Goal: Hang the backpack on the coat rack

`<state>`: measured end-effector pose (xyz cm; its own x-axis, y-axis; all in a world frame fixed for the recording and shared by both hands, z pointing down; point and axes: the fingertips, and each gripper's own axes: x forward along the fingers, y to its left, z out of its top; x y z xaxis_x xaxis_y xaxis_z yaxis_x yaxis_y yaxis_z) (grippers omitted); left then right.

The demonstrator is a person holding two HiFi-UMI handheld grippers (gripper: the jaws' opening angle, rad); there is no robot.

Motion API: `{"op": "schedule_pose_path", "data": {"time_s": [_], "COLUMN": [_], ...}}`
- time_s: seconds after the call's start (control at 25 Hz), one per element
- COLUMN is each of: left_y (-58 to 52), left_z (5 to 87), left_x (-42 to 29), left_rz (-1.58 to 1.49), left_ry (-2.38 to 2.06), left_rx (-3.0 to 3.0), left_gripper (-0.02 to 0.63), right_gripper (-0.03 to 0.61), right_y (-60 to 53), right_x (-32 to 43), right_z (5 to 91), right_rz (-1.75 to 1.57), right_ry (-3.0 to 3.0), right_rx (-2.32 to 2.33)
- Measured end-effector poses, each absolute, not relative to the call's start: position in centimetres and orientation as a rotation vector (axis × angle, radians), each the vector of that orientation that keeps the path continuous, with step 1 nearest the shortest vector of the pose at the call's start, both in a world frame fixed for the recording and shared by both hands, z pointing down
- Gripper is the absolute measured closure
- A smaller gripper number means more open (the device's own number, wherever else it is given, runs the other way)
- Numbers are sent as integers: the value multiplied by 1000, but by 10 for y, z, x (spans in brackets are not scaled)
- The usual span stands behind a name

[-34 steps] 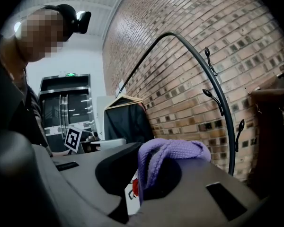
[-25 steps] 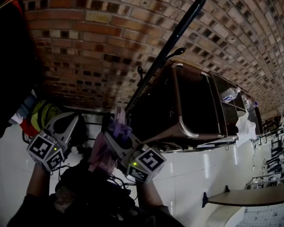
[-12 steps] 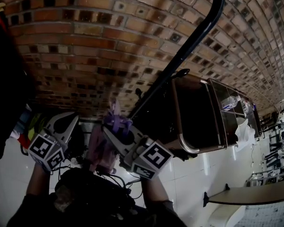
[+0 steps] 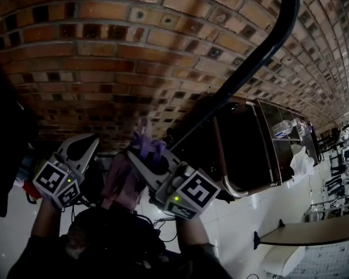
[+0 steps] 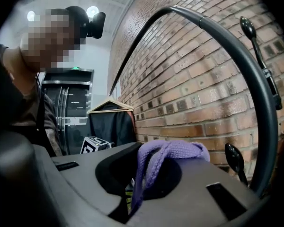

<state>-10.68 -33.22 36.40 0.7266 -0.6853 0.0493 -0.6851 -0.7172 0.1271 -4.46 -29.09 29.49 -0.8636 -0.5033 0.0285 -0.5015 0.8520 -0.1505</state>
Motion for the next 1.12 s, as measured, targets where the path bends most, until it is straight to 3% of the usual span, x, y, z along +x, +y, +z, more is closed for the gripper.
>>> {"op": "schedule_pose_path", "data": {"time_s": [0.44, 1.12], "left_y": [-357, -355], "left_z": [372, 379], "left_x": [-91, -66], "left_rz": [6, 34], "left_ry": [-1092, -1133], "left_rx": [2763, 2733], "left_gripper": [577, 576], "right_gripper": [578, 578], "right_y": [-334, -327], "right_x": [-13, 33], "right_z": [245, 268], "right_rz": [-73, -237], "right_ry": [2943, 2841], "right_rx": [-878, -914]}}
